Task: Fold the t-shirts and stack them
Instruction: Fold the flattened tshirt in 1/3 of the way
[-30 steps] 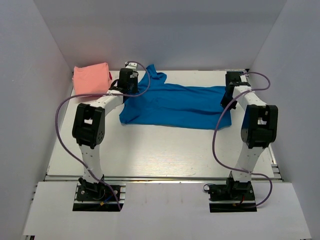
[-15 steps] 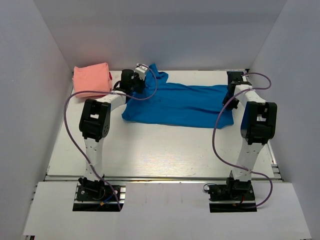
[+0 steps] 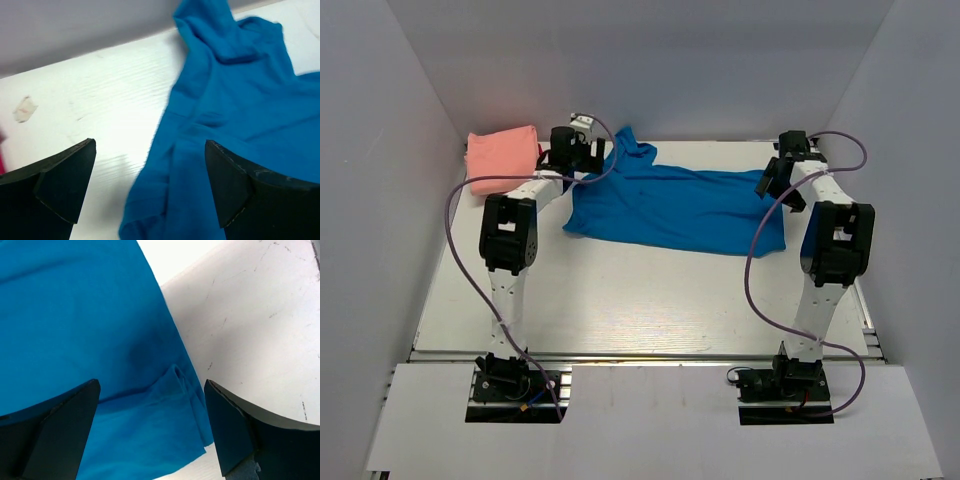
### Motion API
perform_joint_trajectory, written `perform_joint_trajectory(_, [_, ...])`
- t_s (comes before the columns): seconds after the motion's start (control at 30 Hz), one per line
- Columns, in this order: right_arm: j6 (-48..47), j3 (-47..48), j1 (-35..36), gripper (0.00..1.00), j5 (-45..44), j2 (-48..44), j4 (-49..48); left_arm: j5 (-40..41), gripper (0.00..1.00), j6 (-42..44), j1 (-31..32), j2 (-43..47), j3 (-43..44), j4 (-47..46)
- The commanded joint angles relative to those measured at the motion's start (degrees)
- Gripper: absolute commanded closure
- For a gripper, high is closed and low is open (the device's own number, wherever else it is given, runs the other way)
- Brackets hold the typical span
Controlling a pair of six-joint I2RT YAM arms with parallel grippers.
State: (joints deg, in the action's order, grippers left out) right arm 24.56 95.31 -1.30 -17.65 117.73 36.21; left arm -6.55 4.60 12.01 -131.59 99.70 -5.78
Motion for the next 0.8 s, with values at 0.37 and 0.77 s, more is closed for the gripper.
perform_joint_trajectory(0.37, [-4.96, -21.01, 0.42, 0.1, 22.12, -17.0, -10.71, -9.69, 0.0, -9.34, 0.56, 17.67, -7.3, 14.5])
perform_joint_trajectory(0.77, [-4.08, -28.15, 0.16, 0.1, 23.1, -11.21, -15.99, -12.26, 0.0, -13.57, -1.29, 19.96, -31.3, 11.41])
